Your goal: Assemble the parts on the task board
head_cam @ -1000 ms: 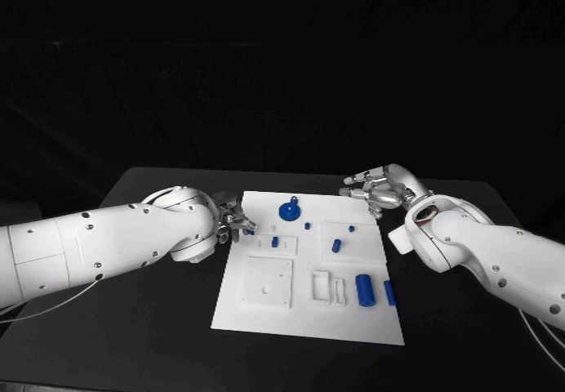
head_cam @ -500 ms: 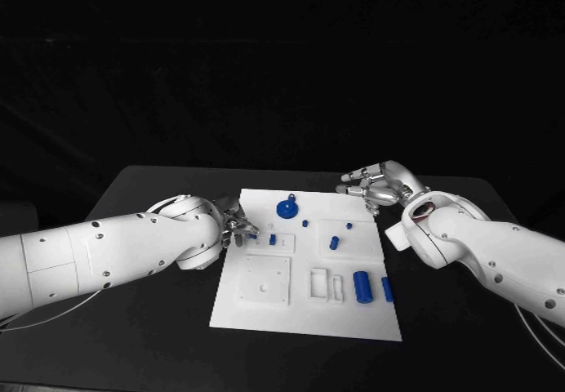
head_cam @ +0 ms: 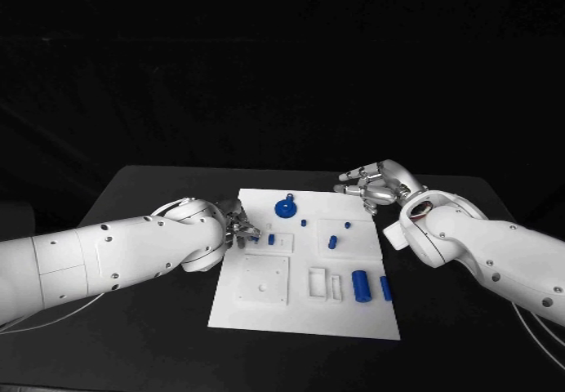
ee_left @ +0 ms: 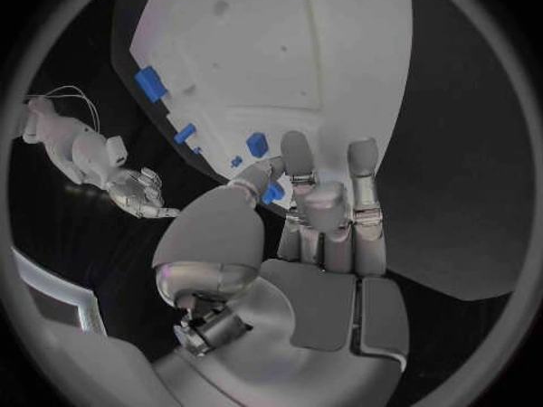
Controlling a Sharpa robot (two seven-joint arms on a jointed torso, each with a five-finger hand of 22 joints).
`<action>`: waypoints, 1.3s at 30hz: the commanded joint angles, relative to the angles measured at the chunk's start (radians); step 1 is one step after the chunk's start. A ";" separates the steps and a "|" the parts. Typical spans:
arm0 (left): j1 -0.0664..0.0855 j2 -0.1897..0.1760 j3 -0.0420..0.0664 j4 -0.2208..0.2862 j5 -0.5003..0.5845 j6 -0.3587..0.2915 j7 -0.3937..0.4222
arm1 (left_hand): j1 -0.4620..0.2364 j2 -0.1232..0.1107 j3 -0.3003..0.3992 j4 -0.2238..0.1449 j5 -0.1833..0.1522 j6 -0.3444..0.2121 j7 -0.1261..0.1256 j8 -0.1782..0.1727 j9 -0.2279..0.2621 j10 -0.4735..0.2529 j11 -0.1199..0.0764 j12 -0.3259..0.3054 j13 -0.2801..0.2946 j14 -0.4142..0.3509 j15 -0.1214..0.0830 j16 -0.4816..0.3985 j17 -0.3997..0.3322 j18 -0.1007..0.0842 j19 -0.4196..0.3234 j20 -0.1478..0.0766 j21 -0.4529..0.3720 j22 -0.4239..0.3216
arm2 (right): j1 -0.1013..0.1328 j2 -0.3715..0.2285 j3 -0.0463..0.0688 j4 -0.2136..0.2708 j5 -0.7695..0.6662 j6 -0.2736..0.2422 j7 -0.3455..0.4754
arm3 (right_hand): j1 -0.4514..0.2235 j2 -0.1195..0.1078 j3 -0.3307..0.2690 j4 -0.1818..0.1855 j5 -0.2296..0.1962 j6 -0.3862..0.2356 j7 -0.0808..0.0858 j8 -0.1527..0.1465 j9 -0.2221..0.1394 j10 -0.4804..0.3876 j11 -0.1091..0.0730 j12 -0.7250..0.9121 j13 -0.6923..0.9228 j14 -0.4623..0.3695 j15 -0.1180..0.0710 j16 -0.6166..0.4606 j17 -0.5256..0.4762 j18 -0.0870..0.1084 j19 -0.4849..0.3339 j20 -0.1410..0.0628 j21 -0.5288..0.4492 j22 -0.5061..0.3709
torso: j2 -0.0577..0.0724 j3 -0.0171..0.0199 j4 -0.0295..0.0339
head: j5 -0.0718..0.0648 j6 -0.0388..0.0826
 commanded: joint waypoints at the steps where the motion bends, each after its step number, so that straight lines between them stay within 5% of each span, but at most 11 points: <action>1: -0.001 0.004 0.001 0.000 -0.011 0.006 0.004 | 0.006 0.004 0.083 -0.074 0.006 0.166 -0.102 -0.004 0.002 0.043 -0.015 0.005 0.001 0.002 -0.004 0.004 -0.001 0.017 -0.006 0.005 0.004 0.021 | 0.000 0.000 0.000 0.002 -0.003 0.002 0.010 | -0.006 -0.001 0.008 0.001 0.006 0.008 -0.002 0.000 0.002 -0.004 0.001 -0.001 0.000 -0.005 -0.001 -0.004 0.001 0.017 0.013 0.001 -0.001 0.077 | 0.000 -0.0002 0.0005 | -0.002 -0.002; 39: -0.003 0.000 0.001 0.007 -0.037 0.088 -0.006 | 0.006 0.004 0.085 -0.081 0.013 0.167 -0.102 -0.004 0.007 0.043 -0.015 0.010 0.002 0.002 -0.003 0.007 0.000 0.015 -0.009 0.004 0.008 0.021 | 0.000 0.000 0.001 0.001 -0.003 0.006 0.010 | -0.008 -0.001 0.010 -0.002 0.007 0.008 -0.002 0.000 0.002 -0.004 0.001 0.000 0.001 -0.005 -0.001 -0.005 0.000 0.017 0.013 0.000 -0.005 0.076 | 0.001 -0.0005 0.0011 | -0.001 -0.007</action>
